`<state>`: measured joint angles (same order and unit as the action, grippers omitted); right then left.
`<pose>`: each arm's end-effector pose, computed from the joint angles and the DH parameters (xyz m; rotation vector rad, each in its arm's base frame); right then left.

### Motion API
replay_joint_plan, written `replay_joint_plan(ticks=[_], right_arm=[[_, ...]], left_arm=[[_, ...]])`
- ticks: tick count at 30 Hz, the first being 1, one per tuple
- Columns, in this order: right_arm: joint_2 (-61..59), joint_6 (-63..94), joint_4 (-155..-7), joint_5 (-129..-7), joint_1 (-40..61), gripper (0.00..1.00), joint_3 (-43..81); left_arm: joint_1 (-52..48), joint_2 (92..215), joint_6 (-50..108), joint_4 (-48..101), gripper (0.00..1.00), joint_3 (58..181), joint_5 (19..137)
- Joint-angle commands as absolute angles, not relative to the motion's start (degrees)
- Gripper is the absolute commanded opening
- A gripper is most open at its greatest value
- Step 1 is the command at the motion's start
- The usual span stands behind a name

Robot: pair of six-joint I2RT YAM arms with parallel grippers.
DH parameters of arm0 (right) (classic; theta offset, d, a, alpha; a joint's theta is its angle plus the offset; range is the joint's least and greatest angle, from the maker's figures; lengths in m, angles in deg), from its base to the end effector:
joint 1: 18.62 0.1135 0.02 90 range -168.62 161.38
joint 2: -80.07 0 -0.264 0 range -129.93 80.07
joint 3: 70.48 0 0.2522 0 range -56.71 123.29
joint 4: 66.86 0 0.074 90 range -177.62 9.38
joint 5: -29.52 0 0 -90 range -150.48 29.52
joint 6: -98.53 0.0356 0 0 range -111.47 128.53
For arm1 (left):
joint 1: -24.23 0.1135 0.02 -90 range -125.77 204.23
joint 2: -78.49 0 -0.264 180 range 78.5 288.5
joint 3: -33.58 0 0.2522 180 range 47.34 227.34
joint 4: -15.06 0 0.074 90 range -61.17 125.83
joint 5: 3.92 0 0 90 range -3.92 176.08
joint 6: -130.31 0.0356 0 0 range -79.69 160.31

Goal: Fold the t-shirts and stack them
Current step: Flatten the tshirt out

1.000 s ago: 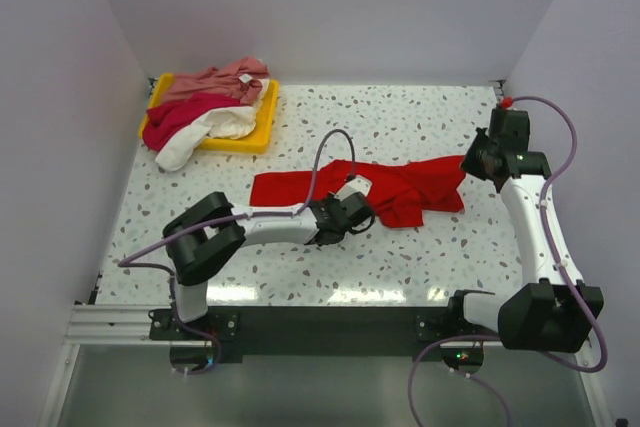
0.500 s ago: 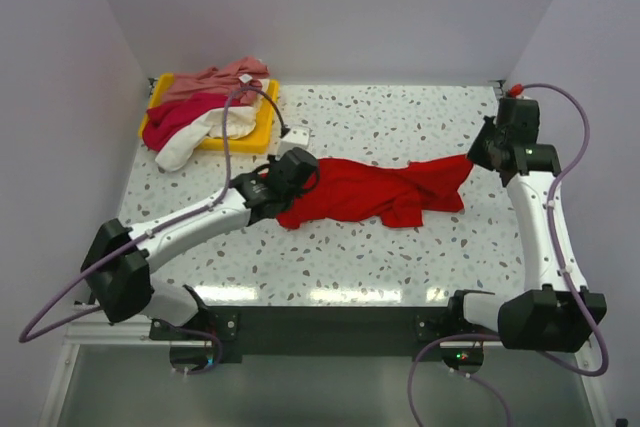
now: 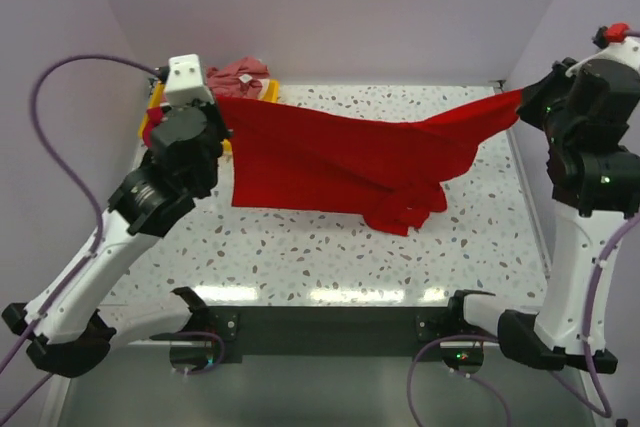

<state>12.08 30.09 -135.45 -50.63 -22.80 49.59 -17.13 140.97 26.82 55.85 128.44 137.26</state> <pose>0.1797 -0.0192 0.5262 0.5284 1.7780 0.0511 0.1732 -0.1155 0.4686 -0.2464 1.6444 0.0424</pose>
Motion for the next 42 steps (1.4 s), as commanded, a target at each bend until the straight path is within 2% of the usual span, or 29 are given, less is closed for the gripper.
replay_joint_plan(ticks=[1, 5, 13, 19, 22, 26, 34, 42], right_arm=[[15.8, 29.0, -139.2, -46.7, -23.0, 0.00, 60.8], [18.8, 27.6, -138.5, -44.2, -23.0, 0.00, 69.1], [23.7, 25.9, -132.0, -39.7, -22.7, 0.00, 80.1], [22.9, 24.1, -129.0, -36.9, -19.1, 0.00, 83.9], [22.5, 23.4, -126.3, -34.1, -11.5, 0.00, 80.5], [20.9, 20.8, -123.8, -28.1, -3.4, 0.00, 73.7], [14.4, 17.9, -120.8, -23.7, -3.1, 0.00, 61.6], [9.2, 16.6, -122.3, -23.7, -3.1, 0.00, 68.9]], left_arm=[[-16.9, 135.2, 36.0, 48.8, 0.00, 133.1, 135.8], [-16.8, 130.2, 38.4, 48.1, 0.00, 138.6, 127.6], [-16.9, 129.2, 37.7, 55.0, 0.00, 150.5, 109.3], [-16.8, 128.4, 35.6, 55.0, 0.00, 154.8, 103.3], [-16.8, 130.3, 36.4, 54.9, 0.00, 154.5, 104.1], [-16.8, 138.6, 39.7, 56.3, 0.00, 152.5, 110.2], [-16.3, 147.3, 45.0, 51.2, 0.00, 148.5, 119.2], [-15.4, 150.4, 48.6, 51.5, 0.00, 153.8, 118.7]])
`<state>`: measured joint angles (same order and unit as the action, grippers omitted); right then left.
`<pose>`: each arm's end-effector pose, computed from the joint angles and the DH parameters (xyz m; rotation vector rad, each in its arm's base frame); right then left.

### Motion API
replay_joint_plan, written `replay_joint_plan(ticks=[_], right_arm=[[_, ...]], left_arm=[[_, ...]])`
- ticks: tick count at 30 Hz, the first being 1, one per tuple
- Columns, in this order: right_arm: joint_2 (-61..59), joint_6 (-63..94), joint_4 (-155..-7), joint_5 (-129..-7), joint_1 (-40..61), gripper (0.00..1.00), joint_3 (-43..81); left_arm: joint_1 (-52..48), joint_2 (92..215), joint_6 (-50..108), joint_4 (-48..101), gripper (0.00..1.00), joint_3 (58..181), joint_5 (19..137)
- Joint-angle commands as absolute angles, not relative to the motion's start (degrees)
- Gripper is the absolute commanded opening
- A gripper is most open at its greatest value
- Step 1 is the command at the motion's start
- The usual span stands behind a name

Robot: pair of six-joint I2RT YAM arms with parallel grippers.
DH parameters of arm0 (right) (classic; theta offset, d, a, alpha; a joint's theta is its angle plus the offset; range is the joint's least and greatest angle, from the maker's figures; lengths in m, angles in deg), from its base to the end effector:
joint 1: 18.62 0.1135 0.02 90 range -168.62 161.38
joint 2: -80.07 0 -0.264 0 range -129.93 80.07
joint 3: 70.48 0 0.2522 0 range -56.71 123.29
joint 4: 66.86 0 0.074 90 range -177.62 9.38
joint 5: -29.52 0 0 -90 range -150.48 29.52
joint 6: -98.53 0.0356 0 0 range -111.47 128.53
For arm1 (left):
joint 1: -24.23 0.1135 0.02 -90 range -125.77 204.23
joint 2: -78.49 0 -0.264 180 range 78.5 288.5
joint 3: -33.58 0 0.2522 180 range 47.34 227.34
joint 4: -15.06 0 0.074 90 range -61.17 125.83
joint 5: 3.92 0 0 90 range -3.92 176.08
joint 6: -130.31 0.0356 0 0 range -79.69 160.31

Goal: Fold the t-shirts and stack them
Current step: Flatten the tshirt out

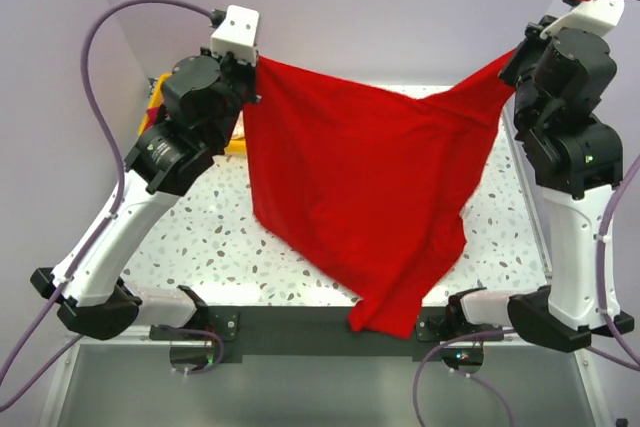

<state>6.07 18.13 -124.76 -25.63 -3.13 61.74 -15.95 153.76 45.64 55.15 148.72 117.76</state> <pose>0.1820 0.0293 0.5822 0.3944 1.5173 -0.1315 0.2036 -0.1475 0.5301 0.1911 1.5626 -0.0418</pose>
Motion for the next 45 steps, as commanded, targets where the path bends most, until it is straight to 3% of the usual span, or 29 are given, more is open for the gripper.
replay_joint_plan(ticks=[1, 15, 22, 28, 32, 39, 43, 45], right_arm=[[9.3, 16.5, -122.4, -23.9, -3.0, 0.00, 69.7], [18.3, 14.5, -122.8, -27.0, -3.1, 0.00, 81.1], [21.4, 12.7, -119.6, -25.8, -3.0, 0.00, 84.2], [20.7, 8.8, -116.1, -21.6, -1.2, 0.00, 83.5], [20.7, 6.0, -112.8, -17.6, 0.8, 0.00, 78.2], [20.6, 1.8, -100.2, -9.6, 1.8, 0.00, 54.7], [14.6, -0.6, -93.6, -6.7, 1.1, 0.00, 47.8], [8.2, 3.6, -96.0, -9.9, -5.3, 0.00, 48.2]], left_arm=[[-15.4, 149.8, 48.7, 51.2, 0.00, 153.9, 118.3], [-15.5, 137.7, 46.0, 54.9, 0.00, 160.0, 99.3], [-15.4, 136.7, 44.0, 55.9, 0.00, 166.5, 93.8], [-15.5, 140.1, 43.5, 54.5, 0.00, 164.4, 92.3], [-15.5, 142.7, 45.3, 49.6, 0.00, 158.4, 95.0], [-12.8, 154.9, 48.7, 40.3, 0.00, 149.7, 100.8], [-5.3, 169.6, 44.8, 36.6, 0.00, 153.7, 97.5], [-2.9, 175.3, 44.3, 34.8, 0.00, 157.1, 97.9]])
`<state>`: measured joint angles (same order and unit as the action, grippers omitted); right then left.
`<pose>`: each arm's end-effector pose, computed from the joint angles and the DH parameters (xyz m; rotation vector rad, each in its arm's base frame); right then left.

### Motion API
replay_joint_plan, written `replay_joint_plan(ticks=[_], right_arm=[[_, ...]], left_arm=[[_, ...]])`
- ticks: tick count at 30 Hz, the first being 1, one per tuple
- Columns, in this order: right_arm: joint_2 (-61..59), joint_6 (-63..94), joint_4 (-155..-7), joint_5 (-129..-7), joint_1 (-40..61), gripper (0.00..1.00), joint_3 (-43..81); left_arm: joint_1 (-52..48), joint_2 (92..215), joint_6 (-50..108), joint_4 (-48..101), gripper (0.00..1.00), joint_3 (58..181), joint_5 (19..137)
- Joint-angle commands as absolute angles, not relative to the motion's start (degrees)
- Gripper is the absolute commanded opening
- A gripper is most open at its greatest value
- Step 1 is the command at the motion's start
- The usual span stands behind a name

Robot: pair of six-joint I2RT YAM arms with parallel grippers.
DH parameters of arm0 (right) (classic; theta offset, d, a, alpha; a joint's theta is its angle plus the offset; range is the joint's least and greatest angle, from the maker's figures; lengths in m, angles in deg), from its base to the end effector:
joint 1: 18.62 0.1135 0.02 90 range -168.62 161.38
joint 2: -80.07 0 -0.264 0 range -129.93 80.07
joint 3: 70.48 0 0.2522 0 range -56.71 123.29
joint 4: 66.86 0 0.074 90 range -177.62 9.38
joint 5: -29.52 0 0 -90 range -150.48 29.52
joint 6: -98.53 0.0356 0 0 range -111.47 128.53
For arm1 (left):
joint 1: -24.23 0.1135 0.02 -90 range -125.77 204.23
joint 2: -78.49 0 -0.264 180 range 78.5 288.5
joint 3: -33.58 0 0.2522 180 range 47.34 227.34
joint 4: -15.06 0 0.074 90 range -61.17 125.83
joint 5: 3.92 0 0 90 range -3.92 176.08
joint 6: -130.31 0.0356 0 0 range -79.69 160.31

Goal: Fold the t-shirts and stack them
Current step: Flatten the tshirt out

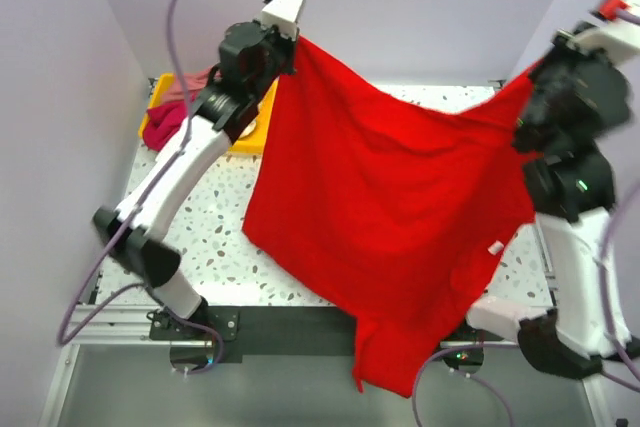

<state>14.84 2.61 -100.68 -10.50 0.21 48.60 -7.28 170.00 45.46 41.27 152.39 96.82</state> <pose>0.1500 0.0224 0.5900 0.4926 1.2642 -0.3416 0.3104 -0.1825 0.4952 0.3463 1.5172 -0.2182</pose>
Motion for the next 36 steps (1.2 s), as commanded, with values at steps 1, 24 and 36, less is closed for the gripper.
replay_joint_plan(ticks=[1, 24, 36], right_arm=[[5.1, 10.8, -98.4, -13.3, -8.6, 0.00, 49.4], [3.0, 34.0, -114.3, -48.4, -21.2, 0.99, 25.0], [-1.7, 36.1, -111.0, -53.5, -21.3, 0.99, 9.8]], left_arm=[[-2.2, 182.0, 43.7, 35.3, 0.00, 163.4, 96.9], [-2.8, 164.8, 34.8, 24.3, 1.00, 125.7, 96.6], [-4.2, 166.1, 28.1, 21.2, 1.00, 106.0, 95.5]])
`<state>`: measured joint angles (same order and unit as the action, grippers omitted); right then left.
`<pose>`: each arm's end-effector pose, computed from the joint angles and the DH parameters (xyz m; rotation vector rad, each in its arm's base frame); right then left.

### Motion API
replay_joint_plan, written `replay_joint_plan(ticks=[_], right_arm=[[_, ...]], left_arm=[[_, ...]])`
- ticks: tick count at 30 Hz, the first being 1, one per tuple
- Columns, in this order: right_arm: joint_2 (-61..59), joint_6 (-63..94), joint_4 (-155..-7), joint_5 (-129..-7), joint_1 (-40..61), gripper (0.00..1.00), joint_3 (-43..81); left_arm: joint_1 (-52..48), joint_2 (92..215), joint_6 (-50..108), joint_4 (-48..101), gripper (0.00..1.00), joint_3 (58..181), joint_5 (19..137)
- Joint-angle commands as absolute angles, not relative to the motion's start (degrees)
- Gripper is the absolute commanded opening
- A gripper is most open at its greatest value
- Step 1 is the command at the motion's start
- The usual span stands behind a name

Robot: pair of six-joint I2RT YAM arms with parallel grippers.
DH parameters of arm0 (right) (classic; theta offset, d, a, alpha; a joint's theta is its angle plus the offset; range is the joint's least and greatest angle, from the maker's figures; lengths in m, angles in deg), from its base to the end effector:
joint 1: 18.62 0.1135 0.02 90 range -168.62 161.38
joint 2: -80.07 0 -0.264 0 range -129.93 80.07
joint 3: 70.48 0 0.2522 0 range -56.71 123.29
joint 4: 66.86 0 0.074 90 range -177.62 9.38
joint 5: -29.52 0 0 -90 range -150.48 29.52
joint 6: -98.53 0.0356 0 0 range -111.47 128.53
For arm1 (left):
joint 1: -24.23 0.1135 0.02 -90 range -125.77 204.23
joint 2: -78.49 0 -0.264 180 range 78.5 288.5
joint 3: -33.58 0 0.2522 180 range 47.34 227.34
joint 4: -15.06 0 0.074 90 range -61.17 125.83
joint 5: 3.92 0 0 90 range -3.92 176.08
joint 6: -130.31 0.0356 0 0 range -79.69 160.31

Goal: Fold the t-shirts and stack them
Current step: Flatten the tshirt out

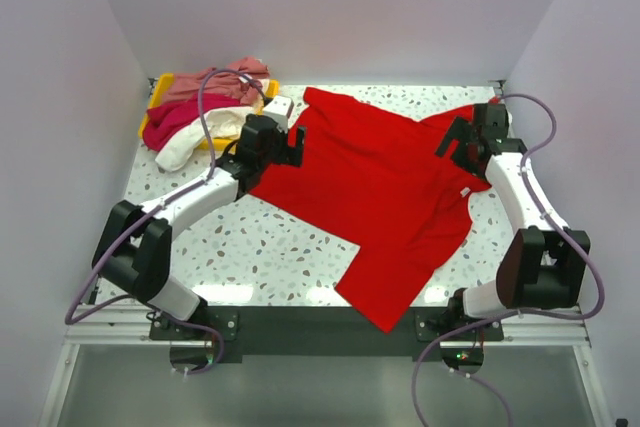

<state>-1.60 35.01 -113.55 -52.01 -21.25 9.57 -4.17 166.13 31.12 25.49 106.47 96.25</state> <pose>0.3059 -0.0193 0.2860 0.6689 2.3068 0.0149 0.3124 -0.1617 0.2667 0.2232 1.9987 -0.2416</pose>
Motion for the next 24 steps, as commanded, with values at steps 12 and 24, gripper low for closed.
replay_joint_plan(ticks=[12, 24], right_arm=[[-18.4, 36.3, -111.9, -54.1, -21.3, 0.98, 14.7], [-30.8, 34.5, -113.1, -55.3, -25.6, 0.98, 20.5]], left_arm=[[-4.2, 176.5, 25.6, 18.8, 1.00, 105.6, 90.5], [-4.1, 189.1, 26.6, 25.4, 1.00, 115.3, 89.4]])
